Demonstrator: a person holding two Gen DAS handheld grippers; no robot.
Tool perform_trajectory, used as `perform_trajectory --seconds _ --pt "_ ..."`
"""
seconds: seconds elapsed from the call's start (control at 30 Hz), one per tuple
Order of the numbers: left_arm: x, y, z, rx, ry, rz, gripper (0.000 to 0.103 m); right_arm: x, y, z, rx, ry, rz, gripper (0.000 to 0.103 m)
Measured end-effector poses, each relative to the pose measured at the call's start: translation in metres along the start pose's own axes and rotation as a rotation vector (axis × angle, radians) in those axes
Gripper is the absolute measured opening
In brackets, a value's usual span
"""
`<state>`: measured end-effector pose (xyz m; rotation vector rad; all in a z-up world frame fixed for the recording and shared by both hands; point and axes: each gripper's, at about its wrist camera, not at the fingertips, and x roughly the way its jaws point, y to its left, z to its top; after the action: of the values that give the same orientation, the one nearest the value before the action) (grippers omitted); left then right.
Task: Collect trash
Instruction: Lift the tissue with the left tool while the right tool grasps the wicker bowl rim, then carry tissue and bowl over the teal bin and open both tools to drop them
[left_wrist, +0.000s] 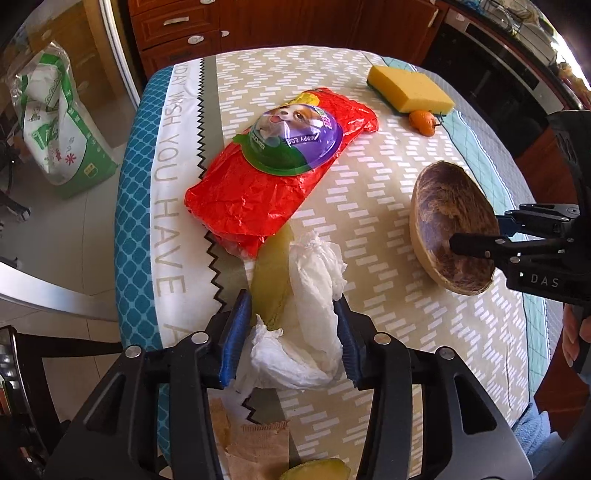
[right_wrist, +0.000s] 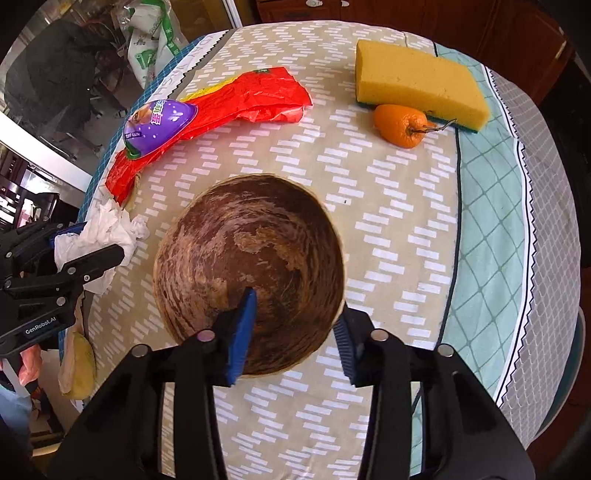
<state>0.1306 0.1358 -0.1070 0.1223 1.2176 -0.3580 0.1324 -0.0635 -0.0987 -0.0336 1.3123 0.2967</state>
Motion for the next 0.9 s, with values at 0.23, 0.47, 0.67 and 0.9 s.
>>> perform_trajectory --seconds 0.23,0.47,0.67,0.9 --pt "-0.007 -0.023 -0.003 0.024 -0.006 0.035 0.017 -0.027 -0.012 -0.008 0.015 -0.068 0.035 0.008" --pt "-0.027 -0.07 0.002 0.076 -0.043 -0.009 0.016 -0.065 -0.047 -0.032 0.054 -0.165 -0.024 0.007" --pt "-0.041 -0.122 0.015 0.14 -0.078 -0.058 0.016 -0.1 -0.097 -0.055 0.126 -0.24 -0.056 0.007" --pt "-0.042 -0.186 0.027 0.215 -0.086 -0.11 0.016 -0.132 -0.158 -0.087 0.218 -0.29 -0.083 0.007"
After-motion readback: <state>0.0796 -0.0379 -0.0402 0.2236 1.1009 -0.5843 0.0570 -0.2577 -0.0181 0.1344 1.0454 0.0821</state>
